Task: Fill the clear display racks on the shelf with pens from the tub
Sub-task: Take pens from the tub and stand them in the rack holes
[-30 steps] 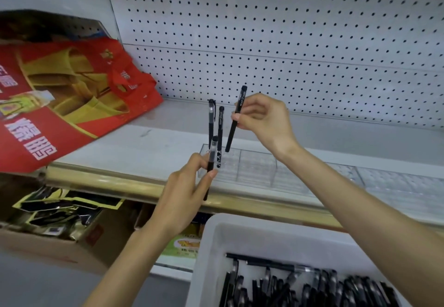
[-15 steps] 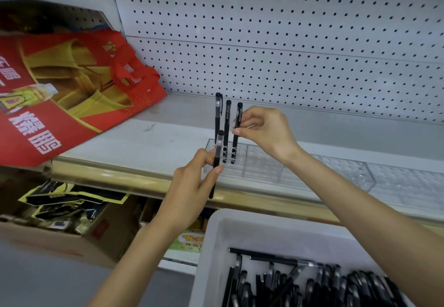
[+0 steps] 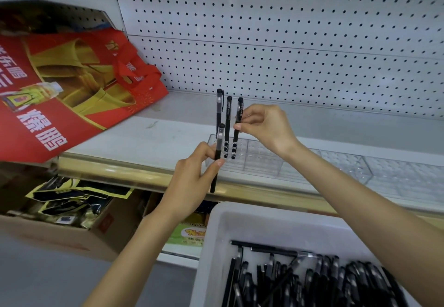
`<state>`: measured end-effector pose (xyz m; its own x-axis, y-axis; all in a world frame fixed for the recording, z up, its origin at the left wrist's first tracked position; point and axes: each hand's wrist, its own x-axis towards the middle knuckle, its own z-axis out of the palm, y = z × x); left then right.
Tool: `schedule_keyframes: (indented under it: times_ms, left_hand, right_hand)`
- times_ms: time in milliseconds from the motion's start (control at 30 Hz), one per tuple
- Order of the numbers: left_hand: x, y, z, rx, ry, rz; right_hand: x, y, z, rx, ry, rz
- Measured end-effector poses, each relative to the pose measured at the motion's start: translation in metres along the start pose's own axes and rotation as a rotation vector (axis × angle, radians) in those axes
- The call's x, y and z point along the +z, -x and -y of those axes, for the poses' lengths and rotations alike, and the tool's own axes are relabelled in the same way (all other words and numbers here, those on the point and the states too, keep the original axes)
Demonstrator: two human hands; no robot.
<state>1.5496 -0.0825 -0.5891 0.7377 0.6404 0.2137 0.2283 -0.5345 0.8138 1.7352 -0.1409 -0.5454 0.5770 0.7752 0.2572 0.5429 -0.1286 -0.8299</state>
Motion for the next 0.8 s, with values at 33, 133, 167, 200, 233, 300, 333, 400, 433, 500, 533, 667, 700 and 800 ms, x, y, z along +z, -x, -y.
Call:
schedule_keyframes:
  times_ms: [33, 133, 167, 200, 233, 300, 333, 400, 433, 500, 533, 667, 700, 800]
  left_hand:
    - [-0.001, 0.0, 0.0, -0.003, 0.006, -0.002]
    - [-0.003, 0.0, -0.004, -0.003, -0.012, -0.013]
    - [-0.003, 0.0, -0.006, -0.003, -0.02, -0.017]
    - [-0.004, 0.001, -0.008, -0.003, -0.026, -0.02]
    - [-0.005, 0.002, -0.01, -0.003, -0.026, -0.026]
    - [-0.006, 0.005, -0.014, 0.001, -0.012, -0.035]
    - [-0.007, 0.006, -0.016, 0.002, 0.003, -0.037]
    - [-0.006, 0.009, -0.021, 0.01, 0.039, -0.032]
    - [-0.004, 0.01, -0.024, 0.018, 0.071, -0.022]
    - [0.001, 0.014, -0.032, 0.027, 0.183, 0.008]
    - [0.004, 0.016, -0.037, 0.028, 0.227, 0.028]
    - [0.012, 0.025, -0.053, 0.053, 0.274, 0.083]
    - [0.013, 0.026, -0.056, 0.059, 0.279, 0.087]
    - [0.017, 0.031, -0.063, 0.069, 0.287, 0.101]
  right_hand:
    - [-0.001, 0.001, 0.0, 0.009, -0.001, 0.002]
    - [-0.011, 0.004, 0.0, 0.038, -0.026, 0.006]
    - [-0.016, 0.007, 0.001, 0.047, -0.043, 0.005]
    - [-0.021, 0.01, 0.002, 0.054, -0.066, 0.001]
    - [-0.027, 0.014, 0.002, 0.059, -0.091, -0.007]
    - [-0.038, 0.023, 0.005, 0.067, -0.135, -0.025]
    - [-0.043, 0.028, 0.007, 0.071, -0.167, -0.027]
    - [-0.052, 0.041, 0.014, 0.082, -0.273, 0.007]
    - [-0.054, 0.048, 0.019, 0.086, -0.329, 0.045]
    - [-0.057, 0.062, 0.03, 0.083, -0.398, 0.139]
    - [-0.056, 0.068, 0.035, 0.073, -0.409, 0.181]
    - [-0.054, 0.083, 0.048, 0.003, -0.391, 0.247]
    - [-0.054, 0.084, 0.049, -0.009, -0.381, 0.238]
    - [-0.059, 0.089, 0.052, -0.02, -0.364, 0.232]
